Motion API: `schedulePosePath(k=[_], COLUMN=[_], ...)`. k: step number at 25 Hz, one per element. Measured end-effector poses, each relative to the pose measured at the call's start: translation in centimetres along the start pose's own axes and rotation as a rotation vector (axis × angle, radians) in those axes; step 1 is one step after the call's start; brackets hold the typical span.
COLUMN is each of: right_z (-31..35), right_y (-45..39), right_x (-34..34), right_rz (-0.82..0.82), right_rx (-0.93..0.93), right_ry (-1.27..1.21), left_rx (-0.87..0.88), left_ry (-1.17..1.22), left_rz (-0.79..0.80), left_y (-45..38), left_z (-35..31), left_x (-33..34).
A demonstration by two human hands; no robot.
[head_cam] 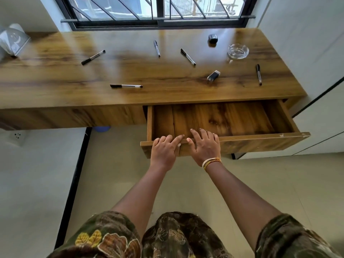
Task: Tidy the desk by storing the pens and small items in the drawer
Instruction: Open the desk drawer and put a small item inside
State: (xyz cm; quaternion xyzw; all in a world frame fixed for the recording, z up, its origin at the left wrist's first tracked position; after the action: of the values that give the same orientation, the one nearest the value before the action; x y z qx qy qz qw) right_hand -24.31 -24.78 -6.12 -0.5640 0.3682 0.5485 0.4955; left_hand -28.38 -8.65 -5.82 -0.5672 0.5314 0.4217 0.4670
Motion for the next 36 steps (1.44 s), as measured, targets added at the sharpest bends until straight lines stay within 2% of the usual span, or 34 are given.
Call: schedulePosePath(k=[5,12,20,28,32,36], right_z=[-0.1,-1.3,-1.0,-1.2,-0.5,1.5], right_y=[6.5,15.4,22.1,22.6,21.8,19.5], right_x=[-0.4,-1.3,-3.1,-4.4,-5.3,-6.3], right_rz=[-0.016,0.032,0.038,0.09,0.179,0.213], right_rx=[-0.033,-0.187,-0.23,-0.264,-0.282,-0.331], right_ry=[-0.026,0.018,0.022,0.029,0.042,0.019], left_rx=[-0.046,-0.166,-0.207,-0.24,-0.142,-0.153], left_ry=[0.015,0.004,-0.011,-0.024,-0.126,-0.16], left_rz=[-0.089,-0.14,-0.091,0.075,0.195,0.182], left_y=[6.4,14.8,21.2,21.3,22.1,22.2], left_z=[-2.1,-5.7,-7.7,-8.6,-7.8,-5.1], left_x=[0.5,1.0,0.4,-1.7,-2.7,-4.7])
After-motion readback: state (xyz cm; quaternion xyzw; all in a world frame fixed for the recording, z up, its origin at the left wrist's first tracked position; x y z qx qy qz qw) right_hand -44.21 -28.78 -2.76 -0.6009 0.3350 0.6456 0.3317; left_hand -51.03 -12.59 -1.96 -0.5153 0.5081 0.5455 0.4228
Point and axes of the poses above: each hand's wrist, its own y-axis away from the middle knuckle, its own x-axis out of the palm, z = x × y, the point moved 2 cm from there along -y, towards the middle knuckle, and after that the axes turned 2 degrees about -x, right-handed, at the moved point
